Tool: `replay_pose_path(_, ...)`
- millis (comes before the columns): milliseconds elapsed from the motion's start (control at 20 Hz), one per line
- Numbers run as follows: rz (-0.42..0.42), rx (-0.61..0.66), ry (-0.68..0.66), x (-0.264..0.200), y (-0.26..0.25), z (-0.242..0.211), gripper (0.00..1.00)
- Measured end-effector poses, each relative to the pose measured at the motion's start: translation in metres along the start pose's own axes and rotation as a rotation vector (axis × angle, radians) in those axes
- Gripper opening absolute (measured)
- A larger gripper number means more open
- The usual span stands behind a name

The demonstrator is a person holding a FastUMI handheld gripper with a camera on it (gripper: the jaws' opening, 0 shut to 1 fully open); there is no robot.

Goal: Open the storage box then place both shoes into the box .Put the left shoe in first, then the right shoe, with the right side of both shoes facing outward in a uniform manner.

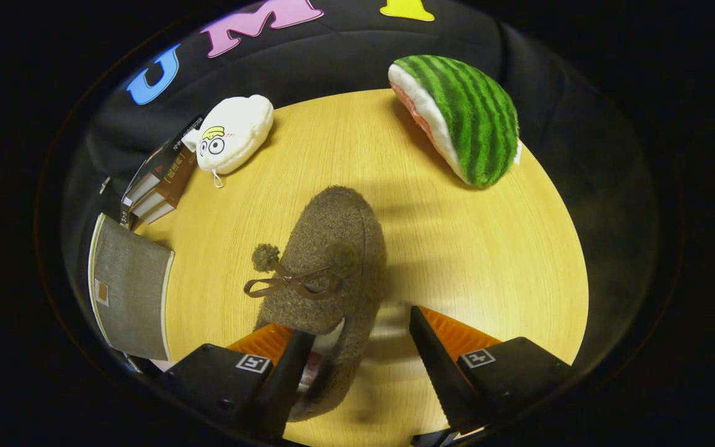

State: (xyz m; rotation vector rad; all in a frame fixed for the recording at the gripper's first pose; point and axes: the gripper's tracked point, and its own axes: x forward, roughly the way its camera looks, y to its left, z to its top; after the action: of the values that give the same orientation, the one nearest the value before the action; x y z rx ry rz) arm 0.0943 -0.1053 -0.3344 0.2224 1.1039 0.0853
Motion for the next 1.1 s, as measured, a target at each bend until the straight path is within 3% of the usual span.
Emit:
replay_pose_path(100,0.036,0.042,0.028,0.002,0.008,0.0,0.85)
replay_pose_path(150,0.038,0.06,0.042,0.003,0.01,-0.002,0.69)
replay_pose_path(200,0.035,0.068,0.047,0.004,0.01,-0.001,0.61)
replay_pose_path(400,0.033,0.121,0.07,0.007,0.004,0.001,0.41)
replay_pose_path(600,0.044,0.155,0.052,0.005,0.001,0.004,0.09)
replay_pose_path(750,0.022,0.099,0.047,-0.007,0.001,-0.001,0.06)
replay_pose_path(1100,0.089,0.206,-0.011,-0.063,0.064,0.01,0.06)
